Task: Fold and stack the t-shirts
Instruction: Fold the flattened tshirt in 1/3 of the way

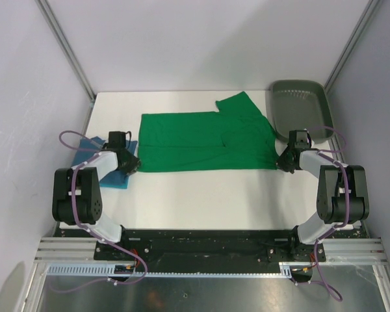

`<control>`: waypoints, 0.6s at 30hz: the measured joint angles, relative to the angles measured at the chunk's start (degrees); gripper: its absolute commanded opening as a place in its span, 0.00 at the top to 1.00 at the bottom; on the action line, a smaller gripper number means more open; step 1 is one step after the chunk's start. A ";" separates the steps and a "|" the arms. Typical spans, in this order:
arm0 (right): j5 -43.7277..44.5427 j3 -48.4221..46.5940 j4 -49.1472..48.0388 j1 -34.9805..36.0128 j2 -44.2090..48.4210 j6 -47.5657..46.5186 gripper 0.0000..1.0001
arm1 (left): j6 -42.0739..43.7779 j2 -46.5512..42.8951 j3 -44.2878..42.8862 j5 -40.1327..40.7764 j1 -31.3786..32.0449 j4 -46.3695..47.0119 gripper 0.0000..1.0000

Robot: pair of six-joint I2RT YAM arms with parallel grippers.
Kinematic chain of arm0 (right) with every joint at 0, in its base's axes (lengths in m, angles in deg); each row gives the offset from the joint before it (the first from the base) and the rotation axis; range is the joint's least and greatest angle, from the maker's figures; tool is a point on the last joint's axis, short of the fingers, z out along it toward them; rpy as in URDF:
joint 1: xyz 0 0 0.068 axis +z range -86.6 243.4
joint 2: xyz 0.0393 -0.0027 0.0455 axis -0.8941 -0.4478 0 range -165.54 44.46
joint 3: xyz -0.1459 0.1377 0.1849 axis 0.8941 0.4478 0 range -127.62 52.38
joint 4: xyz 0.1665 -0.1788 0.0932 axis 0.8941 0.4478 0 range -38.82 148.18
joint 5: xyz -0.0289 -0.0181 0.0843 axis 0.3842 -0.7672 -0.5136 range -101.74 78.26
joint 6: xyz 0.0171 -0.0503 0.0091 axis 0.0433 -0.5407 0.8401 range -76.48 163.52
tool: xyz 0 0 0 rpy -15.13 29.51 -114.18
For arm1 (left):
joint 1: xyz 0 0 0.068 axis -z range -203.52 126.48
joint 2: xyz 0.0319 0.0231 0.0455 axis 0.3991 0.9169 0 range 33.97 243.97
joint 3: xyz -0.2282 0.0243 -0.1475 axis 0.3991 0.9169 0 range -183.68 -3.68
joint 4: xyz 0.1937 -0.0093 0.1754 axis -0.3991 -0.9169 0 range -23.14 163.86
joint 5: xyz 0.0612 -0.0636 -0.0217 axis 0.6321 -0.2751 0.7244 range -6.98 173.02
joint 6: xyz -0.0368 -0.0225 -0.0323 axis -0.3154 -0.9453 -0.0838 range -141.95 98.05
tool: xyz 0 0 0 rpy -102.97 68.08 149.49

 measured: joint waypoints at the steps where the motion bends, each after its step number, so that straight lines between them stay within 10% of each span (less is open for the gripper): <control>1: -0.09 0.00 -0.02 -0.02 0.00 -0.07 1.00 | 0.00 0.26 -0.24 0.11 0.28 0.00 0.66; 10: -0.48 0.00 0.13 -0.59 0.00 -0.48 1.00 | -0.96 0.96 -0.70 2.75 4.15 0.11 0.98; 18: -1.25 -0.02 5.14 -1.99 2.40 -0.83 1.00 | -1.38 -3.15 -0.52 6.56 4.61 -3.85 1.00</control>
